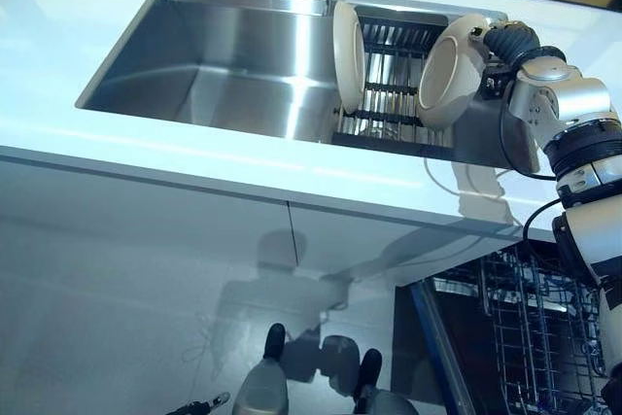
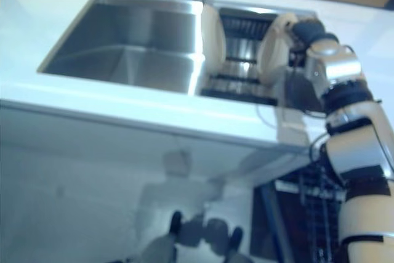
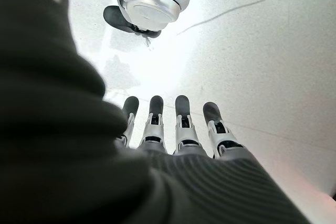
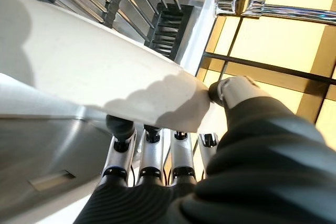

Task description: Take plates into dishwasher

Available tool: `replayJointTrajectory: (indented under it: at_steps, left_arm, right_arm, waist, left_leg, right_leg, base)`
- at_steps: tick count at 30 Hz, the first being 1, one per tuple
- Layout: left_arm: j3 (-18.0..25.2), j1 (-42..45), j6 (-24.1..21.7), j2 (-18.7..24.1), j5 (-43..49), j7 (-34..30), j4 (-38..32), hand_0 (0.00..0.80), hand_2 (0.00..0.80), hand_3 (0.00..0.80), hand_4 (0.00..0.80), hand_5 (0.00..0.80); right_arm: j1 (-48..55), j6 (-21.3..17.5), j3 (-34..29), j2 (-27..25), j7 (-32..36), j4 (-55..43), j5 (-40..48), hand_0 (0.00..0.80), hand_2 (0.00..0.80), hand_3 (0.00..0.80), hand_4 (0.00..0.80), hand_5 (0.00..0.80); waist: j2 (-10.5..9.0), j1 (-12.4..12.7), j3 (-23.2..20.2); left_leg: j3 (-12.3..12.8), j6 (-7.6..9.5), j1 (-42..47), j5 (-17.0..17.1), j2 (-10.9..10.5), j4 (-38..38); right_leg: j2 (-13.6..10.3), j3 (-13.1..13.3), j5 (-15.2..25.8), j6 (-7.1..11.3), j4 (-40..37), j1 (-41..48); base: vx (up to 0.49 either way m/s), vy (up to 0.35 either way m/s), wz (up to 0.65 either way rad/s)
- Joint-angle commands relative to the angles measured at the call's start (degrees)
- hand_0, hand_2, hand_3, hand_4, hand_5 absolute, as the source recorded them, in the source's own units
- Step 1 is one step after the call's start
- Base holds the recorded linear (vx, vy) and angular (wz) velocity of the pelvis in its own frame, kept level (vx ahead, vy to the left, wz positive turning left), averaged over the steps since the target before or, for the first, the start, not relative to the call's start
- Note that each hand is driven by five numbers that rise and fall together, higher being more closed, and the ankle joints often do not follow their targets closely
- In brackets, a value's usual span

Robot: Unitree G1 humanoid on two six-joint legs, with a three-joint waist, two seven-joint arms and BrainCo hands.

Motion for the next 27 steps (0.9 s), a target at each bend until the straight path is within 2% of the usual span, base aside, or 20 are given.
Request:
replayJointTrajectory:
  at_steps: [1,4,7,16,21,27]
  left_arm:
    - [-1.83,0.43,-0.37,2.13,0.52,0.62,3.44,0.0,0.0,0.0,0.0,0.0]
    - [-1.42,0.87,-0.37,2.54,1.48,0.46,3.29,0.0,0.0,0.0,0.0,0.0]
    - [-1.19,1.1,-0.29,2.71,2.2,0.75,3.36,0.0,0.0,0.0,0.0,0.0]
    - [-0.97,1.24,0.23,2.96,3.57,1.17,3.8,0.0,0.0,0.0,0.0,0.0]
    - [-0.35,1.38,0.87,3.06,4.36,1.01,4.41,0.0,0.0,0.0,0.0,0.0]
    - [-0.06,1.01,1.09,3.09,5.07,0.86,4.72,0.0,0.0,0.0,0.0,0.0]
  right_arm:
    - [-7.36,-5.68,4.19,-3.81,-0.94,-1.67,-0.09,0.8,0.8,0.8,0.8,0.8]
    - [-7.47,-6.14,4.69,-4.7,-1.82,-5.0,-0.86,0.8,0.8,0.8,0.8,0.8]
    - [-8.16,-5.01,5.48,-5.75,-2.13,-7.26,-0.11,0.8,0.8,0.8,0.8,0.8]
    - [-9.41,-3.56,6.19,-9.37,-2.32,-9.36,1.17,0.8,0.8,0.8,0.8,0.8]
    - [-9.59,-1.22,7.74,-12.07,0.81,-10.39,-0.79,0.8,0.8,0.8,0.8,0.8]
    - [-10.35,-1.18,9.79,-15.15,5.21,-8.82,-2.12,0.8,0.8,0.8,0.8,0.8]
  waist:
    - [-3.62,1.12,-3.32]
    - [-4.45,0.68,-4.44]
    - [-5.2,0.03,-5.7]
    - [-6.58,-1.88,-9.52]
    - [-7.08,-3.56,-11.27]
    - [-7.12,-5.49,-12.68]
  left_leg:
    - [-0.59,0.13,-0.1,-1.22,0.0,-0.65]
    - [0.01,0.0,0.77,-1.55,0.21,-0.65]
    - [0.66,-0.05,1.81,-1.96,0.36,-0.65]
    - [2.49,-0.01,4.58,-3.19,0.72,-0.65]
    - [4.24,-0.01,6.12,-3.7,1.23,-0.65]
    - [5.92,-0.01,7.67,-4.39,1.64,-0.65]
  right_leg:
    - [-3.36,-0.82,0.85,2.29,-0.09,-0.18]
    - [-3.13,-0.49,0.76,2.38,-0.09,0.5]
    - [-2.9,0.08,0.63,2.41,-0.09,1.2]
    - [-2.13,2.02,0.01,2.34,-0.09,3.12]
    - [-1.71,3.63,0.04,2.46,-0.09,3.6]
    - [-1.09,5.76,-0.02,2.45,-0.09,3.95]
  base:
    - [0.0,0.0,0.0]
    - [0.0,0.0,0.0]
    - [0.008,-0.013,-0.06]
    - [0.022,-0.008,-0.08]
    - [-0.005,-0.017,-0.15]
    - [-0.007,-0.01,-0.25]
